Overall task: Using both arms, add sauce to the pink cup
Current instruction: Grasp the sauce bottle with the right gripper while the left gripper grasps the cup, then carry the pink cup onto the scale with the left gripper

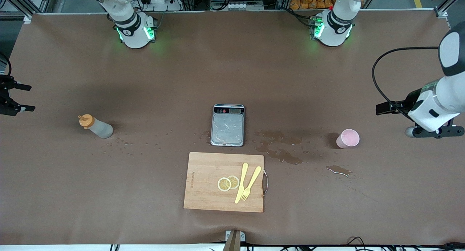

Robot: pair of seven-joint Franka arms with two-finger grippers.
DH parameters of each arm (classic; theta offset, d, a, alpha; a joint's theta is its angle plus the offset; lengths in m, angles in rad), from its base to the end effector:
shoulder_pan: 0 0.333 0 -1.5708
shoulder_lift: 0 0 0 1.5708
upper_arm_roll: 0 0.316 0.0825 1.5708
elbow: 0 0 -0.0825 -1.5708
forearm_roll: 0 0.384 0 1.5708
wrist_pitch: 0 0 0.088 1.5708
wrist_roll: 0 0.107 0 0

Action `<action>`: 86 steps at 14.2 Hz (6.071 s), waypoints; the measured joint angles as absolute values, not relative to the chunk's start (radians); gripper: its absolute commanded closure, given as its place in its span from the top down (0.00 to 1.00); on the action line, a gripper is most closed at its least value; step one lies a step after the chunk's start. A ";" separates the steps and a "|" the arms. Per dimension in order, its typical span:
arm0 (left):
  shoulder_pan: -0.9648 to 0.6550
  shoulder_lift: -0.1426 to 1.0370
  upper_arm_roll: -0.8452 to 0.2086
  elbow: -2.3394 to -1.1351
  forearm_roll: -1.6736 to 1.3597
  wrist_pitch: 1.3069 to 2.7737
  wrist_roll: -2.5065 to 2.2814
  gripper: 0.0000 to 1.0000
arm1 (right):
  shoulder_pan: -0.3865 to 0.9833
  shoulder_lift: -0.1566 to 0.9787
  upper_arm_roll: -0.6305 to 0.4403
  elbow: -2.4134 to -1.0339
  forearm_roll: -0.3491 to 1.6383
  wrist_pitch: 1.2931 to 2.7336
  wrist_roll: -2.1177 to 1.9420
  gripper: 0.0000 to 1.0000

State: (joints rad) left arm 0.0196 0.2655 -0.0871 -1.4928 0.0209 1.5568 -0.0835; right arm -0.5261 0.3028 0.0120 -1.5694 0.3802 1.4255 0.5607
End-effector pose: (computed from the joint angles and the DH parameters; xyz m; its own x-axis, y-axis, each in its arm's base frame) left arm 0.6189 -0.0338 0.5038 0.9799 0.0161 -0.1986 0.0135 -0.9998 -0.0143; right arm 0.5436 -0.2573 0.4486 0.3964 -0.7369 -0.5475 -0.9011 -0.4264 -0.0786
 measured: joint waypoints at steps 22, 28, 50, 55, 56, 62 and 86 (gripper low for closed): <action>0.071 0.450 -0.074 -1.832 0.023 2.126 -0.053 1.00 | -0.686 0.729 0.013 -1.571 0.719 1.395 0.558 1.00; 0.078 0.504 -0.076 -1.833 0.060 2.157 -0.022 1.00 | -0.697 0.810 0.012 -1.570 0.786 1.395 0.558 1.00; 0.052 0.494 -0.144 -1.775 0.027 2.190 -0.167 0.00 | -0.641 0.923 0.031 -1.555 0.903 1.481 0.558 1.00; 0.040 0.437 -0.240 -1.668 0.009 2.053 -0.329 0.00 | -0.613 0.943 0.031 -1.556 0.904 1.484 0.558 1.00; 0.022 0.439 -0.250 -1.649 0.009 2.042 -0.368 0.00 | -0.609 0.944 0.031 -1.555 0.904 1.484 0.558 1.00; -0.143 0.454 -0.266 -1.597 0.007 2.038 -0.685 0.00 | -0.600 0.945 0.031 -1.554 0.905 1.481 0.558 0.43; -0.590 0.727 -0.247 -1.457 0.044 2.306 -1.224 1.00 | -0.445 0.888 0.031 -1.362 0.826 1.484 0.863 0.44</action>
State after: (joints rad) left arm -0.5898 0.7267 -0.2472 -1.4568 0.0440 2.3060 -1.2237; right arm -0.4450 0.8878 0.0310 -1.3620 0.8258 1.4844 0.8627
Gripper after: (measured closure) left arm 0.621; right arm 0.555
